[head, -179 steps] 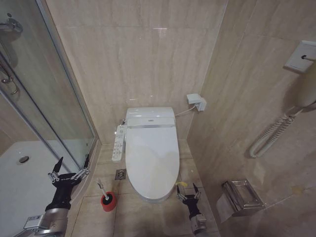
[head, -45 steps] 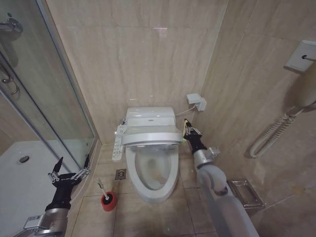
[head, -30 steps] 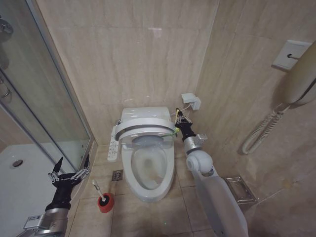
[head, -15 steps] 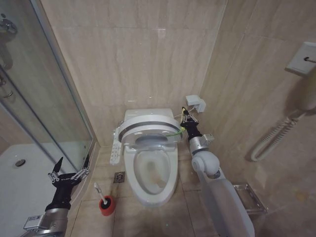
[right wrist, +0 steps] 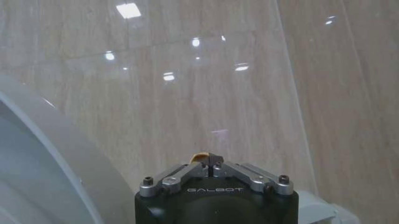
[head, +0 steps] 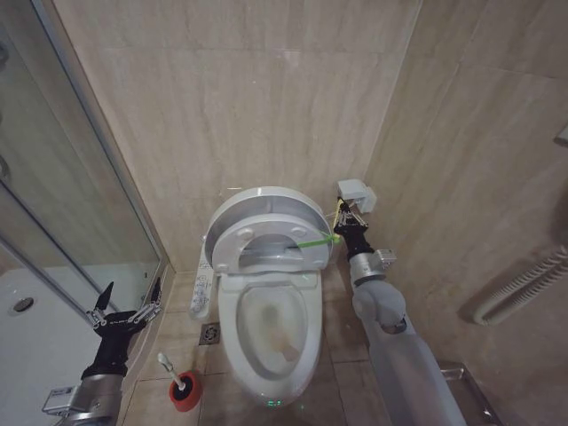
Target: Open the toilet lid, clean the toilet bowl with a toilet brush, close the toilet lid, and flush.
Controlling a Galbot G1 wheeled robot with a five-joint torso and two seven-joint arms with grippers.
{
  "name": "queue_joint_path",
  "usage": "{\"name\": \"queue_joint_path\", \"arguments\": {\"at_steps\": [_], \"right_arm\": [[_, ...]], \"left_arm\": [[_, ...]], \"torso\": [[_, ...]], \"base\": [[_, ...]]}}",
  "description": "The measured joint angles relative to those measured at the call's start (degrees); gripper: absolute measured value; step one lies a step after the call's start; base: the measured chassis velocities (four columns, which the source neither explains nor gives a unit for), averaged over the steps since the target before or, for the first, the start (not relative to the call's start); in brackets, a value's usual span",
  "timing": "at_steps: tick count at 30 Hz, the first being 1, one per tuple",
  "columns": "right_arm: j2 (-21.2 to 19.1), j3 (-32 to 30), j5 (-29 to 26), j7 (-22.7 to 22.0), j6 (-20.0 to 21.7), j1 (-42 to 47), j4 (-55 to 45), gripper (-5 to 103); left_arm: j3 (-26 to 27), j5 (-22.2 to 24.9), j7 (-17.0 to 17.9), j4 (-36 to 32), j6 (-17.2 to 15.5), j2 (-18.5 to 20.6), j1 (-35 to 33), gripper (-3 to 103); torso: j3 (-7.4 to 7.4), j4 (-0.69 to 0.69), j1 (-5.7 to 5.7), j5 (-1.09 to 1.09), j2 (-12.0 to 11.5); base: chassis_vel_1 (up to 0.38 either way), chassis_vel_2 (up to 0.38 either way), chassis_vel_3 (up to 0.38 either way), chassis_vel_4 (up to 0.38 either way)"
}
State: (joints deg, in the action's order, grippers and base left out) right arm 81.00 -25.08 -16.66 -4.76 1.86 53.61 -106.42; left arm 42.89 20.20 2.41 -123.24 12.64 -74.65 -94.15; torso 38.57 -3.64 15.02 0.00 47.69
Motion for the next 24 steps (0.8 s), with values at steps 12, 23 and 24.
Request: {"name": "queue_joint_path", "arguments": {"at_steps": [12,23,24], "right_arm": [[1.26,0.61,1.83,-1.08,-1.08,-7.84,8.82,0],[1.44,0.95,2.97,-0.81,-2.51,-16.26,18.42,0],[1.44,1.18,3.17,-0.78,-2.91,-17.23,19.75,0]], "left_arm": [[0.00,0.00,0.00,0.00,0.00,0.00,0.01,100],[0.00,0.00,0.00,0.00,0.00,0.00,0.01,100],[0.00,0.00,0.00,0.00,0.00,0.00,0.01,100]], "torso": [[-0.01,0.00,0.01,-0.01,0.02],[-0.01,-0.01,0.02,-0.01,0.02],[-0.01,0.00,0.02,-0.01,0.02]], "base": [[0.009,-0.012,-0.013,0.010],[0.000,0.000,0.000,0.000],[0.000,0.000,0.000,0.000]]}}
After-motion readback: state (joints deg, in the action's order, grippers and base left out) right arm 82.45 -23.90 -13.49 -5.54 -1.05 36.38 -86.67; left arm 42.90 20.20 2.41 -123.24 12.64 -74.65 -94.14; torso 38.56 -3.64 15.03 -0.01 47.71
